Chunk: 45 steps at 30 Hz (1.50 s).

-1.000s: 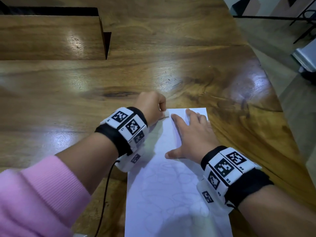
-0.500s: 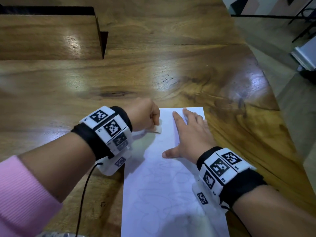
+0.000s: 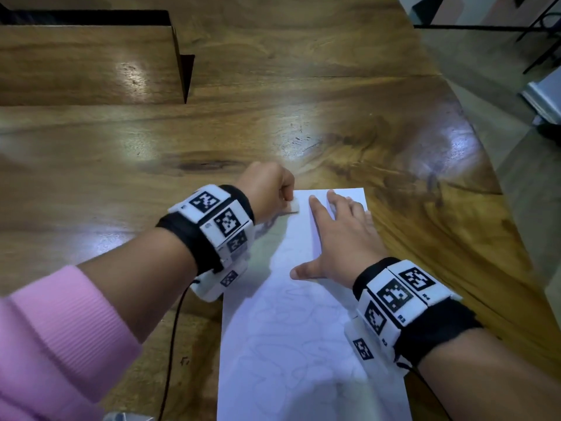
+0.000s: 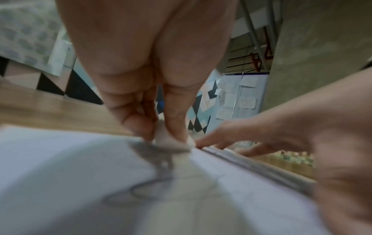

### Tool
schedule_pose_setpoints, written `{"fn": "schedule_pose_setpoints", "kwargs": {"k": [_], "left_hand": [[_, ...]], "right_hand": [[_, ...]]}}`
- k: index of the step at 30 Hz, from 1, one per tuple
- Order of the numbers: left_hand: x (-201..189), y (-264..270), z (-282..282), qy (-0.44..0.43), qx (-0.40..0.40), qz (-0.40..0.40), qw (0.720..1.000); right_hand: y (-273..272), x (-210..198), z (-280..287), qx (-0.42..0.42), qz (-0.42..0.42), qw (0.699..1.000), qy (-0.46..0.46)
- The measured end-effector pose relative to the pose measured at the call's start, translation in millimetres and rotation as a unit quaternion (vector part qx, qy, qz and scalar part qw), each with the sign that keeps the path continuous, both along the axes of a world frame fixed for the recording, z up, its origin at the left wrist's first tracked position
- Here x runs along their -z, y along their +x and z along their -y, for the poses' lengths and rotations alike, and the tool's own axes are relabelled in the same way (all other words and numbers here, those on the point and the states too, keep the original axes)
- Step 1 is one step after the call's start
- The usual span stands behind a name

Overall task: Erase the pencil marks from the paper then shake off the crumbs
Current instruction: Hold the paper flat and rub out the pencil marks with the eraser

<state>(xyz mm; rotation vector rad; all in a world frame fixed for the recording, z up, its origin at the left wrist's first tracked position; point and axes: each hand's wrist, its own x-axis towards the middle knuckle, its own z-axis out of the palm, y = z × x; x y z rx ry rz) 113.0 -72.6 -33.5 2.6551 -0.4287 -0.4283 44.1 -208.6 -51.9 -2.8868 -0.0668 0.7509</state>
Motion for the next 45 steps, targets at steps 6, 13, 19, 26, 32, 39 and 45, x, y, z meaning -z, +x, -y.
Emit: {"fn": "schedule_pose_setpoints", "kwargs": {"k": [6,13,19,26,32,39,45], "left_hand": [[-1,-13,-11,0.001,0.0,-0.071,0.997],[5,-12,-10,0.008,0.048,-0.018,0.999],[6,-6,-17,0.002,0.06,-0.068,0.996],[8,-17,-17,-0.006,0.077,-0.124,0.989],[5,-3,7,-0.005,0.002,0.008,1.0],[7,-52,-26,0.032,0.118,-0.123,0.985],[2,-10,-9,-0.018,-0.071,0.012,0.997]], "right_hand": [[-1,0,1,-0.007,-0.008,1.0,0.003],[0,1,0,-0.007,-0.01,1.0,-0.002],[0,1,0,-0.01,-0.014,1.0,-0.007],[0,2,0,-0.001,-0.013,1.0,0.002],[1,1,-1,-0.001,-0.015,1.0,-0.001],[1,0,-1,-0.001,-0.019,1.0,0.001],[0,0,-2,-0.009,-0.02,1.0,-0.015]]}}
